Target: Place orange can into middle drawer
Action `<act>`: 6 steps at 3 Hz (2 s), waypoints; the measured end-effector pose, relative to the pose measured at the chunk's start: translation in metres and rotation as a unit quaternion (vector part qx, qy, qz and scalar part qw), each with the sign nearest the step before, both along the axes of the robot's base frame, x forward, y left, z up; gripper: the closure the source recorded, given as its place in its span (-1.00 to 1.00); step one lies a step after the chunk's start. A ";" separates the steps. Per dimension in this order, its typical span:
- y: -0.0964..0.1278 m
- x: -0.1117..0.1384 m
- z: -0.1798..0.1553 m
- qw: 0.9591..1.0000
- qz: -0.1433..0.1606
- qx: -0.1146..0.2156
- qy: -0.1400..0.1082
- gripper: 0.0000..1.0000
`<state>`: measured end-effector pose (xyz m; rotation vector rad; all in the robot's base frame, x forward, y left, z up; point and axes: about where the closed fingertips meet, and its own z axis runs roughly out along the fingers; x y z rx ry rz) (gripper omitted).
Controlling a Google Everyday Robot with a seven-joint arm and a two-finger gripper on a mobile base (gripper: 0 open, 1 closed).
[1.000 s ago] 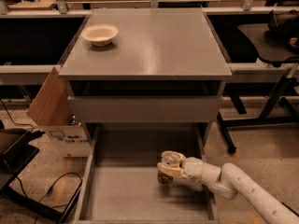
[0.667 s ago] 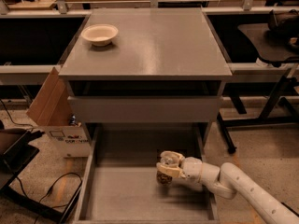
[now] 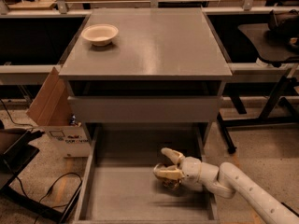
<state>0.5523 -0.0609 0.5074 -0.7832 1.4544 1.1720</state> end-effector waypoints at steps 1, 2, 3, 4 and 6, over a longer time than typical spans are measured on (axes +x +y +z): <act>0.001 0.000 0.000 1.000 0.001 0.000 0.000 -1.00; 0.001 0.000 0.001 1.000 0.002 -0.001 0.000 -1.00; 0.000 -0.004 0.018 1.000 0.020 -0.019 -0.007 -1.00; -0.020 -0.036 0.031 0.996 0.046 -0.082 0.010 -1.00; -0.060 -0.115 0.111 0.968 0.079 -0.237 0.028 -1.00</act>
Offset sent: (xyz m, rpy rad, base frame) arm -0.0001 0.0012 0.0003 0.0008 -0.0002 0.0021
